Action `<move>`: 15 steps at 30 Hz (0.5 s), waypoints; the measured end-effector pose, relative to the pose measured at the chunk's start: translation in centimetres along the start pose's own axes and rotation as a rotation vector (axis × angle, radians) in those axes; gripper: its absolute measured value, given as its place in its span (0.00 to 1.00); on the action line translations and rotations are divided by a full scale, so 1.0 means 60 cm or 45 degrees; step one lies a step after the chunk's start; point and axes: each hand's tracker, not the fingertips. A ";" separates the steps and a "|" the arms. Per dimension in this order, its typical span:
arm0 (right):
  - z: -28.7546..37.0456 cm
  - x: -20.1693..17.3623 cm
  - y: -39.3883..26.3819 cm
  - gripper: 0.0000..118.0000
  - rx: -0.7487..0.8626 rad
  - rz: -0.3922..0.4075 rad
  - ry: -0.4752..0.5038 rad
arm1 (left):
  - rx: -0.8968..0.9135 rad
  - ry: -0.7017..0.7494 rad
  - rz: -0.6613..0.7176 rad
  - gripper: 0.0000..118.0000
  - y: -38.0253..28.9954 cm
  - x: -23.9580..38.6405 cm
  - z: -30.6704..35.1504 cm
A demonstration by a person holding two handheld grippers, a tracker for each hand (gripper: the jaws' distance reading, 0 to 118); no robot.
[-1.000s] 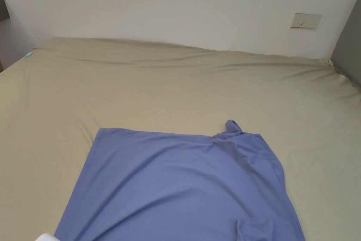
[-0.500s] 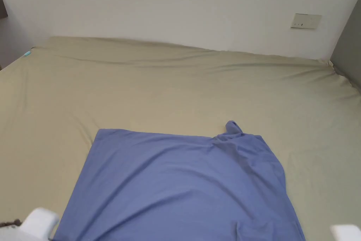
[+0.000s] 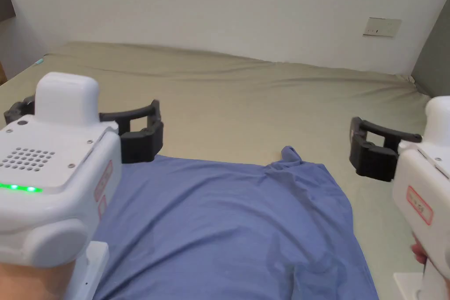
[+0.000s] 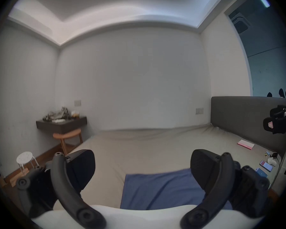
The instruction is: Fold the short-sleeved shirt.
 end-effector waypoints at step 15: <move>0.001 -0.074 -0.033 0.02 0.002 0.138 0.030 | 0.017 -0.016 -0.142 0.00 -0.021 0.084 0.013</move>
